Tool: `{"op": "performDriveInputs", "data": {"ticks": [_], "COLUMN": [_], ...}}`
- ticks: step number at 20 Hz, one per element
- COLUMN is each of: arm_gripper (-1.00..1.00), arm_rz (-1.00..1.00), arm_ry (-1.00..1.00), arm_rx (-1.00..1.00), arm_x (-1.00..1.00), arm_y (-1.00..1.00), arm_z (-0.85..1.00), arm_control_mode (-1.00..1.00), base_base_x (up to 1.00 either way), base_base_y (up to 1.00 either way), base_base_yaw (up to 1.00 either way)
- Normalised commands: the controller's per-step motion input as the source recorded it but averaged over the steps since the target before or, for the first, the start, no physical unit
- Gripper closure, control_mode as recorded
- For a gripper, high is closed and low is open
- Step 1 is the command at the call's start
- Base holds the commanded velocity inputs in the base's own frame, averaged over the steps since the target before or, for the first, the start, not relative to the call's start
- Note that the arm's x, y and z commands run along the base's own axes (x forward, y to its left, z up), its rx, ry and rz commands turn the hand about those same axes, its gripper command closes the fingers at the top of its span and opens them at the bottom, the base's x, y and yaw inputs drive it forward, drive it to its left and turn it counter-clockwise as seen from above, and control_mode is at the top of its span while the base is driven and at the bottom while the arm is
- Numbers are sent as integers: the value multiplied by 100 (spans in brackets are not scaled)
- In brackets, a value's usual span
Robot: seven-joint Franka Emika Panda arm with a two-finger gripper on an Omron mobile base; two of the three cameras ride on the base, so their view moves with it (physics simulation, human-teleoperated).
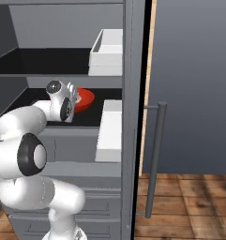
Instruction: Place one of the steaks on the plate and the other in the bowl. Then place the bowl in the fridge.
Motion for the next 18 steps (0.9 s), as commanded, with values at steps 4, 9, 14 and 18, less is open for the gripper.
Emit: {"op": "performDriveInputs", "data": {"ticks": [4,9,14,18], "arm_gripper": [-100,-100,-100,-100], "arm_rz": [1,3,13,18], "arm_ry": [-7,0,2,7], "arm_rx": [0,1,7,3], "arm_x": [-54,-71,-83,-99], "arm_y": [0,0,3,3], "arm_z": [29,42,39,31], "arm_control_mode": [-100,-100,-100,-100], "base_base_x": [0,0,0,0], "base_base_y": [0,0,0,0], "base_base_yaw": [0,0,0,0]}}
